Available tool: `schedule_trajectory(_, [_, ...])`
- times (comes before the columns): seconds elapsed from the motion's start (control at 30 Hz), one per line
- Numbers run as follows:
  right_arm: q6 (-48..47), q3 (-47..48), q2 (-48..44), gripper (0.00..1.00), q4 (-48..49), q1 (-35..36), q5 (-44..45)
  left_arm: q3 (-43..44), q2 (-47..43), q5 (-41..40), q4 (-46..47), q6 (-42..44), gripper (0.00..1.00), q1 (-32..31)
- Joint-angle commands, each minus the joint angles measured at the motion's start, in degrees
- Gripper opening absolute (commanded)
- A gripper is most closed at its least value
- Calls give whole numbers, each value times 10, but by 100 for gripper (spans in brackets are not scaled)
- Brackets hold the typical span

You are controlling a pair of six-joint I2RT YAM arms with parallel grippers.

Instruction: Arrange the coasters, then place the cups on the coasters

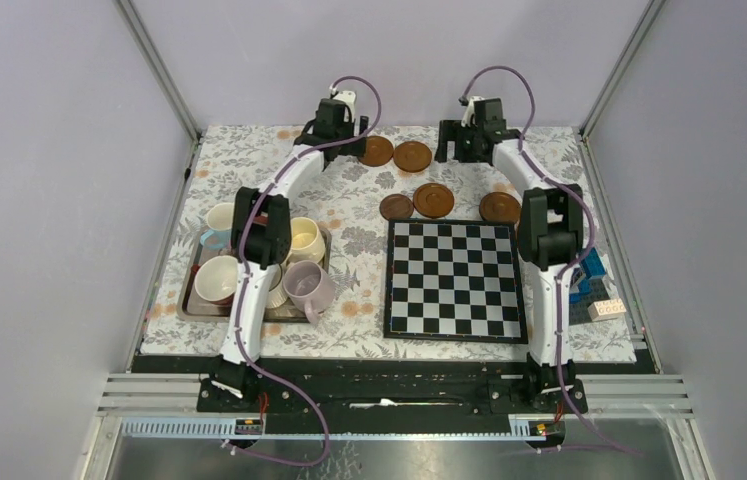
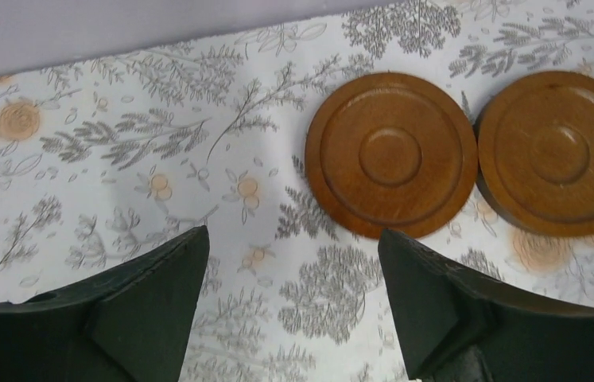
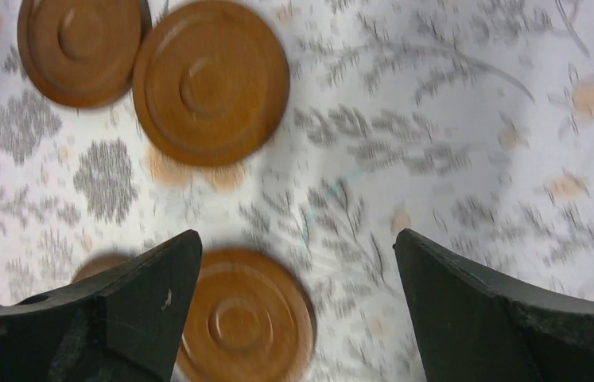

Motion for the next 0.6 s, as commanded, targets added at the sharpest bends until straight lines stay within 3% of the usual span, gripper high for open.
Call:
schedule_trajectory(0.0, [31, 156, 98, 97, -30, 26, 35, 75, 44, -14, 66, -19, 84, -3])
schedule_trajectory(0.1, [37, 304, 180, 91, -87, 33, 45, 100, 70, -13, 77, -18, 83, -3])
schedule_trajectory(0.17, [36, 352, 216, 87, -94, 38, 51, 109, 82, -10, 87, -13, 83, -4])
schedule_trajectory(0.33, [26, 299, 211, 85, -16, 53, 66, 137, 115, -7, 95, 7, 83, -9])
schedule_trajectory(0.57, [14, 319, 242, 84, 8, 71, 89, 146, 140, -18, 105, 38, 82, -16])
